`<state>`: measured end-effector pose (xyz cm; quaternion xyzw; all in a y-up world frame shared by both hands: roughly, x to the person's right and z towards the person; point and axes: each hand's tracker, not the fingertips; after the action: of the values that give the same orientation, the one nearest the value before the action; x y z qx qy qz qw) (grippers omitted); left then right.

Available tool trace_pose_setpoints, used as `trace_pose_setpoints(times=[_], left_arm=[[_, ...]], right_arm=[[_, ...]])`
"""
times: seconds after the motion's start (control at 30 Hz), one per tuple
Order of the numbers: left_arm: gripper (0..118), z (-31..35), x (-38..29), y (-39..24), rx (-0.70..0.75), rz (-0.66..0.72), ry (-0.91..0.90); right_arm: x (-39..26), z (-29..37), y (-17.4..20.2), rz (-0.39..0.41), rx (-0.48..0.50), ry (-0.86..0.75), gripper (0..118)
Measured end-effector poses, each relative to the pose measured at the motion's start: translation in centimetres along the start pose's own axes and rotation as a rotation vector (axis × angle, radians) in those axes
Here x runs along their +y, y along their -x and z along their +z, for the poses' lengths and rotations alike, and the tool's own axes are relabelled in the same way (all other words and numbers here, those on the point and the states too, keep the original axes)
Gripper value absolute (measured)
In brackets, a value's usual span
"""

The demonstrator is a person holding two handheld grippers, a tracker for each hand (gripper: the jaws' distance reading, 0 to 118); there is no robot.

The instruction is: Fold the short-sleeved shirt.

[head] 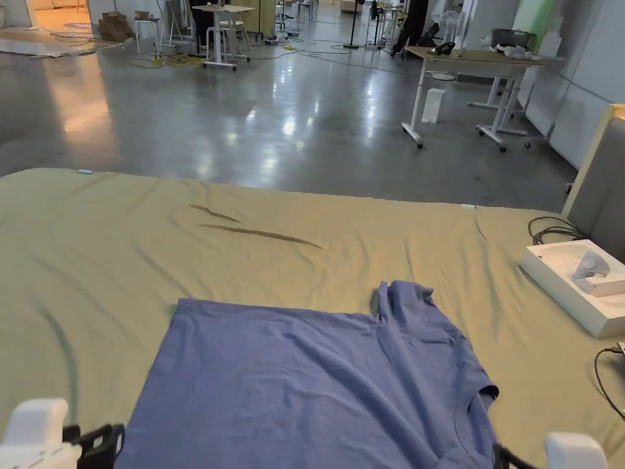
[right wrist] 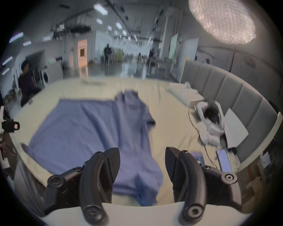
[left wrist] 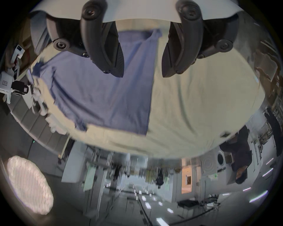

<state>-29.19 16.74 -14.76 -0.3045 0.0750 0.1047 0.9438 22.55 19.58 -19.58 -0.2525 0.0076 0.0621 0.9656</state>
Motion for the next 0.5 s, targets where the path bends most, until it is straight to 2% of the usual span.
trace_pose_setpoints(times=[0.23, 0.3, 0.33, 0.37, 0.4, 0.43, 0.47, 0.5], left_arm=[[54, 1.5, 5.0, -6.1, -0.036, -0.065, -0.252], [51, 2.0, 5.6, -7.6, -0.035, -0.103, -0.313], [44, 2.3, 5.8, -8.3, -0.029, -0.122, -0.341], [27, 2.5, 5.8, -9.1, -0.013, -0.141, -0.365], [16, 2.6, 5.8, -9.7, 0.006, -0.157, -0.375], [9, 2.6, 5.8, -10.3, 0.010, -0.173, -0.374], [2, 2.7, 5.9, -10.7, 0.007, -0.187, -0.371], [2, 2.8, 5.7, -10.9, 0.005, -0.190, -0.372]], right_arm=[[5.5, 1.0, 3.8, -0.037, 0.002, -0.288, 63], [6.0, 1.0, 4.7, -0.042, 0.017, -0.324, 45], [6.1, 1.1, 5.2, -0.048, 0.016, -0.345, 33], [6.2, 1.0, 5.7, -0.050, -0.002, -0.346, 21], [6.3, 1.0, 6.1, -0.052, -0.007, -0.355, 16], [6.3, 0.9, 6.3, -0.059, -0.003, -0.373, 10], [6.3, 0.9, 6.6, -0.056, -0.006, -0.384, 0], [6.4, 1.1, 6.9, -0.042, -0.052, -0.423, 0]])
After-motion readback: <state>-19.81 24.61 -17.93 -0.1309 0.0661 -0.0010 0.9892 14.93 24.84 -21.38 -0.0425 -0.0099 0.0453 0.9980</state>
